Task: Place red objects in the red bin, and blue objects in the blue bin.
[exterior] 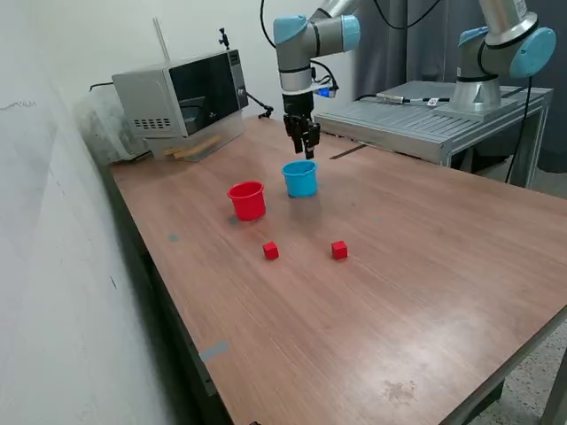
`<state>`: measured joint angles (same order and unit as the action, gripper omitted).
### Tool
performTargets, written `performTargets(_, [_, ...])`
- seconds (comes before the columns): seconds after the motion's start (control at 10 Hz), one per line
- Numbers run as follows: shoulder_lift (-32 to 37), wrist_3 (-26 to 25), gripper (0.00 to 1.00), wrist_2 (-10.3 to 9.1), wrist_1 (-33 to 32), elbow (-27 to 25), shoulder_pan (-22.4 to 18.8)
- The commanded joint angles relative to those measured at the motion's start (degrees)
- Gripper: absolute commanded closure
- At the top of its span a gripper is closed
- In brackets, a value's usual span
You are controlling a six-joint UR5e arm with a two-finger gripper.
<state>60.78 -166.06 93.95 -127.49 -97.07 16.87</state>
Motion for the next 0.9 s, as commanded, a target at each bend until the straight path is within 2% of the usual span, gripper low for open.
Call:
performTargets(0.0, [-0.22, 0.3, 0.0, 0.0, 0.05, 0.22, -0.17])
performTargets(0.2, [0.13, -0.14, 0.0, -0.17, 0.31, -0.3, -1.22])
performTargets(0.4, [1.79, -0.58, 0.0, -0.26, 0.66, -0.66, -6.38])
performTargets(0.6, [3.73, -8.09, 0.0, -0.44, 0.75, -0.92, -11.92])
performTargets(0.8, [5.13, -14.62, 0.0, -0.44, 0.75, -0.66, -19.12])
